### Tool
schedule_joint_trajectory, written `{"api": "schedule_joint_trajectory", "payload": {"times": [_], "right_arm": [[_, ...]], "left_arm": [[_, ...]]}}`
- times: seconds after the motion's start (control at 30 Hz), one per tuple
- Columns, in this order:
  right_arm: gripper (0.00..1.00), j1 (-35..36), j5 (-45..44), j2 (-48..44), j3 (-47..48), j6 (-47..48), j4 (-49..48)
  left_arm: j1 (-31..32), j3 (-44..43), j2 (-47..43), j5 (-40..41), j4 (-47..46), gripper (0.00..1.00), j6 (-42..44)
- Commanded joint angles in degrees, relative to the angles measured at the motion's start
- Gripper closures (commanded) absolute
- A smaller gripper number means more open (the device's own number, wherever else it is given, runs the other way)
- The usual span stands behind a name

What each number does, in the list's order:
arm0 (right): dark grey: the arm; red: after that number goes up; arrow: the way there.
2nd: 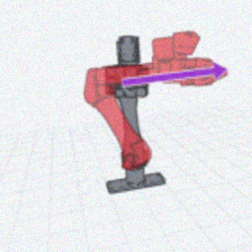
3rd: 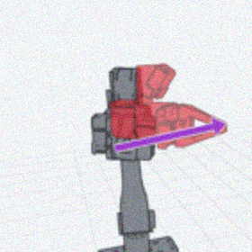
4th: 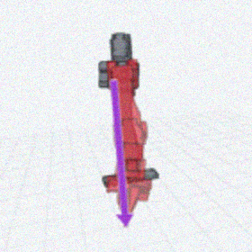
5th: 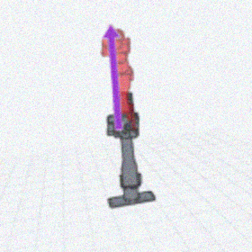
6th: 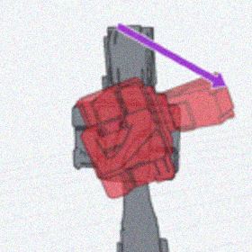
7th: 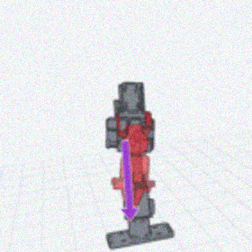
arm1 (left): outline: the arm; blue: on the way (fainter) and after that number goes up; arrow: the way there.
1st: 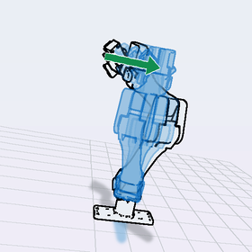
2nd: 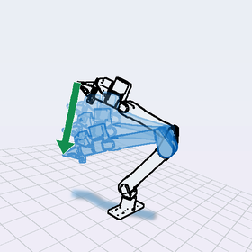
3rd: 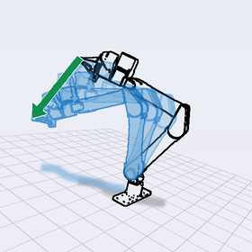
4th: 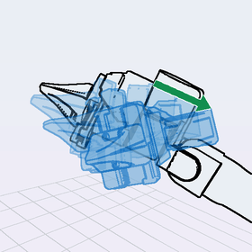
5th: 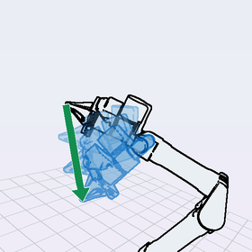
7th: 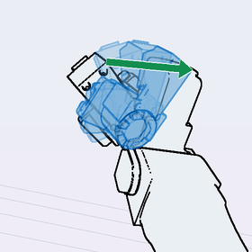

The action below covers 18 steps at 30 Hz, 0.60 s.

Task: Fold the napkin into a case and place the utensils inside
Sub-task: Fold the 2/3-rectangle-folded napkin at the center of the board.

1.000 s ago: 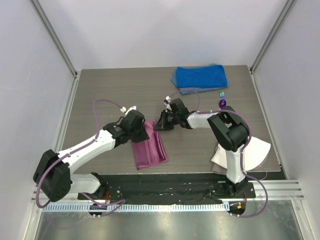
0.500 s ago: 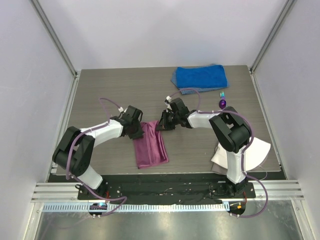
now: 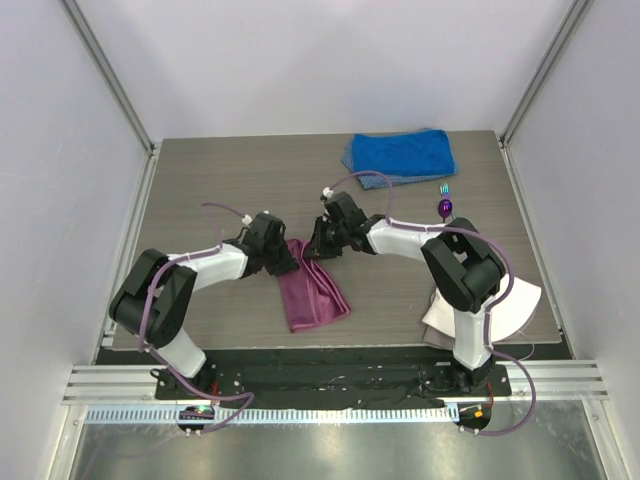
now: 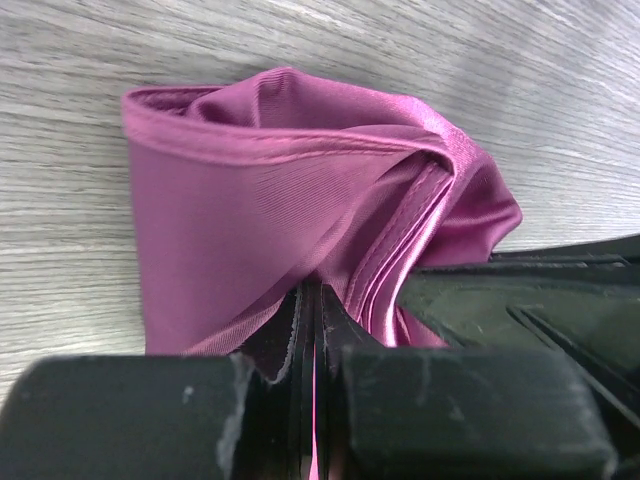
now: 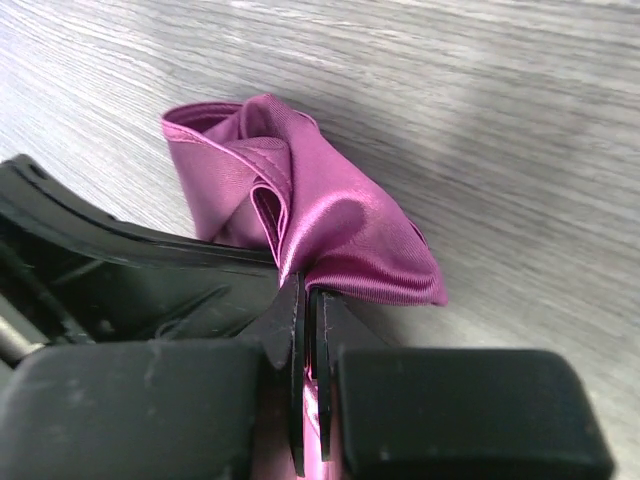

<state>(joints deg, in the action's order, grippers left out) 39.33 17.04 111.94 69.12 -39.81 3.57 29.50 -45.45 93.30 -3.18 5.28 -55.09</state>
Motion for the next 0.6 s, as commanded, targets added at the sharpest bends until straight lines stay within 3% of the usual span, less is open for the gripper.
{"api": "schedule_joint_trajectory", "payload": {"times": [0.0,0.2,0.57], "right_arm": [[0.99,0.8,-4.5,-4.4,3.3,-1.1,4.1],[0.99,0.8,-11.5,-6.2,4.5,4.6,9.2],[0.99,1.0,-14.0,-5.7,6.5,10.6,12.3]], "left_arm": [[-0.1,2.4,0.8,-1.2,-0.4,0.98,-0.5],[-0.1,3.9,-1.9,-2.0,-0.1,0.99,-0.3],[-0.1,0.6,-5.8,-3.5,3.2,0.99,0.5]]}}
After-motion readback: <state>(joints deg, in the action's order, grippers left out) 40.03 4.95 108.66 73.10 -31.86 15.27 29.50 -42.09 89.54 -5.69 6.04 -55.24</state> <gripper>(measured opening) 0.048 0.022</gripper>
